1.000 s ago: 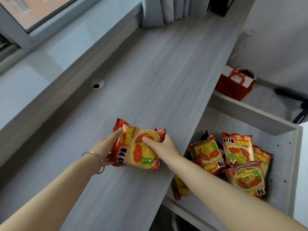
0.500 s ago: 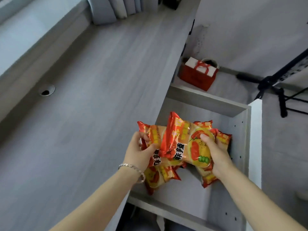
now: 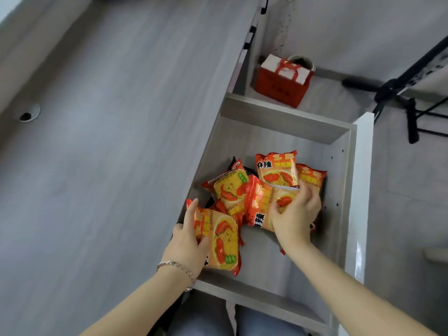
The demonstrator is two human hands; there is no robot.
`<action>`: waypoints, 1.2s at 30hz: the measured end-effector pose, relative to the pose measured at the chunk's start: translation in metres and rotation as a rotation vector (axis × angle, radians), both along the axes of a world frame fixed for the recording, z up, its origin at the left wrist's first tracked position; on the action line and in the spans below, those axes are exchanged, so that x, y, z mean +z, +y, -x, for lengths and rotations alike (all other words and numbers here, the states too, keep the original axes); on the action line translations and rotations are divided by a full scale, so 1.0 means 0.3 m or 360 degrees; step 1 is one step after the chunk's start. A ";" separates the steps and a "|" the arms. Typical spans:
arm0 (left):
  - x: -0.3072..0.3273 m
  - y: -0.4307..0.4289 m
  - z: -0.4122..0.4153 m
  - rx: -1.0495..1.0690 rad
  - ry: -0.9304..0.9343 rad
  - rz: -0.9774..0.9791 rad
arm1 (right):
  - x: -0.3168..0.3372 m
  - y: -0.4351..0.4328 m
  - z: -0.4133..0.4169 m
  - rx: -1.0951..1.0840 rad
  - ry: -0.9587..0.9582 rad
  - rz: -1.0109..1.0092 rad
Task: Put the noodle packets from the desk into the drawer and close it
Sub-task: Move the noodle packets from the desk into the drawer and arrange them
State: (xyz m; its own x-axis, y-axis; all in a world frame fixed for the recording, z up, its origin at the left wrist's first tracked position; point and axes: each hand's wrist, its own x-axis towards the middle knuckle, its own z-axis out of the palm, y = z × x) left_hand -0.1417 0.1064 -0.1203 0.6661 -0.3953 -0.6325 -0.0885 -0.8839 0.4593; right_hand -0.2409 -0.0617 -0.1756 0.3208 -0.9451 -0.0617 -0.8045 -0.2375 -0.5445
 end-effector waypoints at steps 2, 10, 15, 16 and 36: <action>0.002 0.002 0.000 -0.0065 -0.0002 -0.0077 | -0.007 0.045 -0.038 0.0543 0.0005 0.0179; 0.009 0.039 -0.026 -0.0382 -0.0073 -0.0249 | -0.058 0.079 -0.319 0.2104 0.0880 -0.0399; 0.001 0.035 -0.038 -0.0380 -0.0019 -0.0221 | -0.071 0.105 -0.288 0.2037 0.0888 -0.0136; -0.001 0.035 -0.036 -0.0383 -0.0005 -0.0212 | -0.072 0.093 -0.269 0.1967 0.0830 -0.0155; -0.151 -0.002 -0.037 -0.0375 0.0297 -0.0106 | -0.163 0.081 -0.050 0.1079 0.0278 -0.0747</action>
State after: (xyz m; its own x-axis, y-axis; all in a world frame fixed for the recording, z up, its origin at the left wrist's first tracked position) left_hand -0.1304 0.1057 -0.1655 0.4312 -0.4785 -0.7649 -0.2141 -0.8778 0.4284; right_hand -0.2259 -0.0375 -0.2246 0.7589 -0.4152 -0.5017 -0.6512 -0.4794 -0.5883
